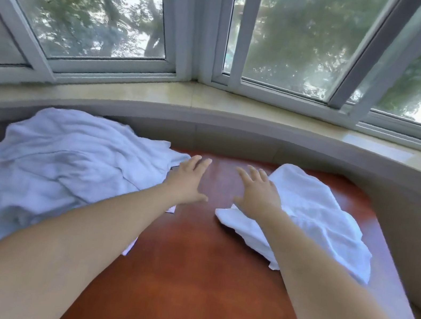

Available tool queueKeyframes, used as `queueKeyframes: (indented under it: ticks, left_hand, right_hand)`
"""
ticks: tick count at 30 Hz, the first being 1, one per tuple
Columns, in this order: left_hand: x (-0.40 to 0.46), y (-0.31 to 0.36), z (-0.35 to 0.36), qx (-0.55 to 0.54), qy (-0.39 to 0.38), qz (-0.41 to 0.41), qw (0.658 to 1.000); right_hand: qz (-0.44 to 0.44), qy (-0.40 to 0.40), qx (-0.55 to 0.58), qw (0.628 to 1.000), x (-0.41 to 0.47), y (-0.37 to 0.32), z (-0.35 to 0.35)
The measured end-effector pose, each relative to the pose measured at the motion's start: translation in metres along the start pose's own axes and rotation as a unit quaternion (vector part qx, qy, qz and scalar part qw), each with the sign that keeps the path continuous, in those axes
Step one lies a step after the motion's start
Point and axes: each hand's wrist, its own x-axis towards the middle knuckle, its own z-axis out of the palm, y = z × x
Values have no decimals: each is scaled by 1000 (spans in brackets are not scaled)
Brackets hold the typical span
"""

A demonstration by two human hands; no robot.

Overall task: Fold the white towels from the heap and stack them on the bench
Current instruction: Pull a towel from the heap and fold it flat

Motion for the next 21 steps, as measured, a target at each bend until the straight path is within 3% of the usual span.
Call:
queueKeyframes:
  ticks: [12, 21]
  left_hand:
    - [-75, -218, -59, -10, 28, -77, 997]
    - [-97, -377, -66, -8, -21, -163, 986]
  right_hand:
    - [-113, -20, -45, 992, 55, -231, 0]
    - [-180, -62, -47, 981, 126, -384, 44]
